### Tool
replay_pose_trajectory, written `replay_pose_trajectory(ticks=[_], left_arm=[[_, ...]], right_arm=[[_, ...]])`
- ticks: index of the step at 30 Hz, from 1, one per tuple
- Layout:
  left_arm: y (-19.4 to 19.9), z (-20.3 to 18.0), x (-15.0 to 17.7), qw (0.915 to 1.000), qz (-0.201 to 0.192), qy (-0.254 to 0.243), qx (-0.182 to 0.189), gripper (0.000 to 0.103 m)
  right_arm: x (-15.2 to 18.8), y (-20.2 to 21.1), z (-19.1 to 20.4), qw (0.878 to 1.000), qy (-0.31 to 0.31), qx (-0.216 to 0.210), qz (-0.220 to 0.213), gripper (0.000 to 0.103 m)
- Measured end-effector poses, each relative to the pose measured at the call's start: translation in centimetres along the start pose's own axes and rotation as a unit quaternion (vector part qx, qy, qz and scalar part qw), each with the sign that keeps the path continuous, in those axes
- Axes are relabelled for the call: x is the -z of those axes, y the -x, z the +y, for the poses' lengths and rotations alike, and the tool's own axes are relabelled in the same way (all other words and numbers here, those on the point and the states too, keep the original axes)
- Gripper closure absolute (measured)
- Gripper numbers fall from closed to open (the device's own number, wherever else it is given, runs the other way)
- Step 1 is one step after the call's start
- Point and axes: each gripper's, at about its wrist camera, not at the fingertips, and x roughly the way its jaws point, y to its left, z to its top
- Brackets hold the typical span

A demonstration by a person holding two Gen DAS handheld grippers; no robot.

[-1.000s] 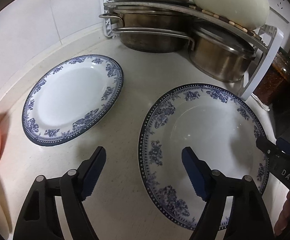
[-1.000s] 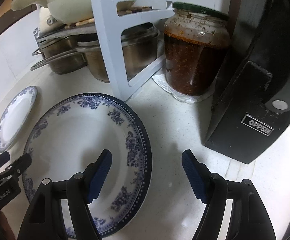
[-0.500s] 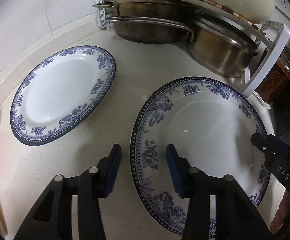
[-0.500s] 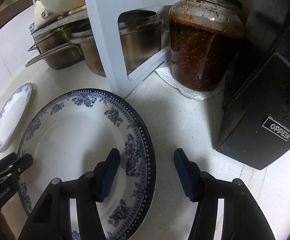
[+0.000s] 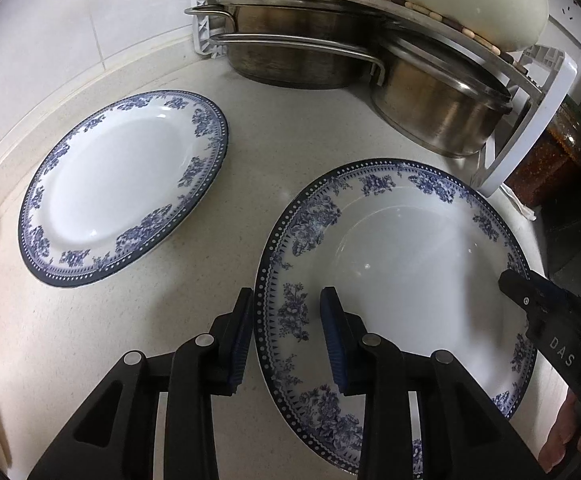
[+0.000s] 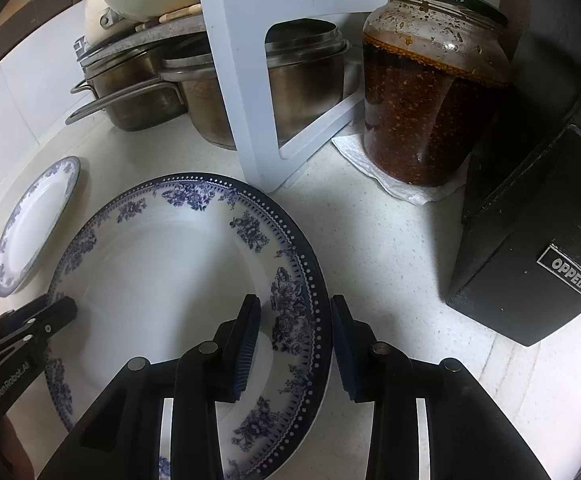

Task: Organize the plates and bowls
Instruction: 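Close both grippers on the blue-and-white plate rim, then lift and carry the blue-and-white plate over the green plate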

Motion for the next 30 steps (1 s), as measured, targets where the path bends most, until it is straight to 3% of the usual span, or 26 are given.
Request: replay_pose_trajectory(ticks=[18, 30], left_arm=[[6.1, 2.2, 4.1, 0.9989, -0.023, 0.037, -0.015, 0.07], [13.0, 6.6, 9.3, 0.993, -0.05, 0.094, -0.052, 0.071]], right_arm=[[3.0, 5.9, 2.0, 0.999, 0.035, -0.005, -0.021, 0.068], [6.2, 10.3, 5.8, 0.995, 0.085, -0.046, -0.033, 0.068]])
